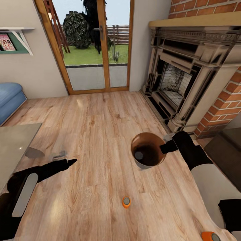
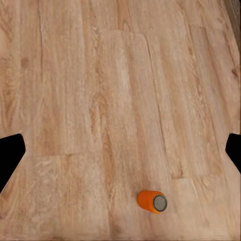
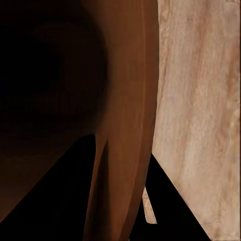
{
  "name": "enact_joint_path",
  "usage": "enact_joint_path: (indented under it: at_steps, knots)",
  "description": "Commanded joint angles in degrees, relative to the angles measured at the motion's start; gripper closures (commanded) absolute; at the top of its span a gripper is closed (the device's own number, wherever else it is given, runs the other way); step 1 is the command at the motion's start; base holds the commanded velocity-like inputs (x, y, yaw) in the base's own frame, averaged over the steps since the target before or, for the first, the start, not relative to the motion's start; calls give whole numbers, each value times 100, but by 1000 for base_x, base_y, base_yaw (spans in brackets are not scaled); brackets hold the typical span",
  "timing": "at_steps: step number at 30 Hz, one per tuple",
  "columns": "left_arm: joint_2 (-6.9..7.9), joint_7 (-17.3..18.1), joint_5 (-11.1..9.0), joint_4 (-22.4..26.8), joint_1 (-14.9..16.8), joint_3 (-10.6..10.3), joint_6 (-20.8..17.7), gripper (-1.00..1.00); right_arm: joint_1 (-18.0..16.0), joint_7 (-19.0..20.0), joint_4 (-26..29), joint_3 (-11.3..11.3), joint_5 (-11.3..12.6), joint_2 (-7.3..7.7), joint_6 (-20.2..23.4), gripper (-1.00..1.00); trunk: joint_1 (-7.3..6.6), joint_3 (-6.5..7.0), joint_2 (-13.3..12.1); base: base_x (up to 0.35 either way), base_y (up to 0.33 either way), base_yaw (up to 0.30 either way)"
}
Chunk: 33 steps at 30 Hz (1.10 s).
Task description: Put the three can of soda from the living room inside the tash can in the kitchen.
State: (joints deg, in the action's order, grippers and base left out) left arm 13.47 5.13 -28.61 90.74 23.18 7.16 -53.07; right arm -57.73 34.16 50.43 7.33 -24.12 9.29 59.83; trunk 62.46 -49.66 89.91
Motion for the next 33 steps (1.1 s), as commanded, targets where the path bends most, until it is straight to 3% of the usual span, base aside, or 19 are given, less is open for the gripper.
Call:
enact_joint_path:
  at_steps: [1, 3, 6, 9, 10, 12, 13, 15, 16, 18, 22, 26, 29, 33]
  knots:
    - [6, 11, 2, -8, -102, 6, 131, -100, 3, 36, 10, -34, -5, 84, 17, 100, 0, 0, 0, 0, 0, 0]
    - [22, 34, 29, -71, -409, 16, 595, -100, 18, 92, 20, -129, -3, 302, 17, 100, 0, 0, 0, 0, 0, 0]
    - [29, 43, 75, -164, -609, 8, 850, -100, 34, 169, 36, -302, -8, 469, 17, 100, 0, 0, 0, 0, 0, 0]
    - [24, 47, 341, -457, -706, -10, 1101, -100, 96, 307, 53, -655, -6, 682, 17, 100, 0, 0, 0, 0, 0, 0]
    - [0, 51, 494, -728, -727, -50, 1462, -100, 249, 391, 82, -873, -7, 753, 17, 100, 0, 0, 0, 0, 0, 0]
    - [-17, 52, 586, -930, -733, -142, 1765, -100, 382, 416, 180, -1007, -10, 777, 17, 100, 0, 0, 0, 0, 0, 0]
    - [-27, 51, 673, -1177, -738, -315, 2070, -100, 562, 433, 356, -1139, -11, 792, 17, 100, 0, 0, 0, 0, 0, 0]
    - [-38, 49, 781, -1933, -742, -788, 2736, -100, 1122, 442, 898, -1433, -12, 793, 17, 100, 0, 0, 0, 0, 0, 0]
    - [-42, 48, 821, -2599, -734, -1065, 3250, -100, 1570, 440, 1332, -1708, -11, 777, -105, 100, 0, 0, 0, 0, 0, 0]
    - [-44, 49, 840, -3081, -722, -1241, 3621, -100, 1903, 453, 1641, -1977, -8, 750, -306, 100, 0, 0, 0, 0, 0, 0]
    - [-44, 49, 853, -3501, -718, -1398, 4039, -100, 2239, 452, 1889, -2239, -5, 665, -812, 100, 0, 0, 0, 0, 0, 0]
    - [-42, 42, 869, -3617, -724, -1450, 4362, -100, 2457, 451, 1914, -2335, 13, 627, -1236, 100, 0, 0, 0, 0, 0, 0]
    - [-45, 41, 861, -3734, -727, -1476, 4607, -100, 2924, 420, 1897, -2570, 275, 545, -2044, 100, 0, 0, 0, 0, 0, 0]
    - [-45, 41, 853, -3773, -727, -1472, 4736, -100, 3096, 400, 1890, -2691, 437, 459, -2547, 100, 0, 0, 0, 0, 0, 0]
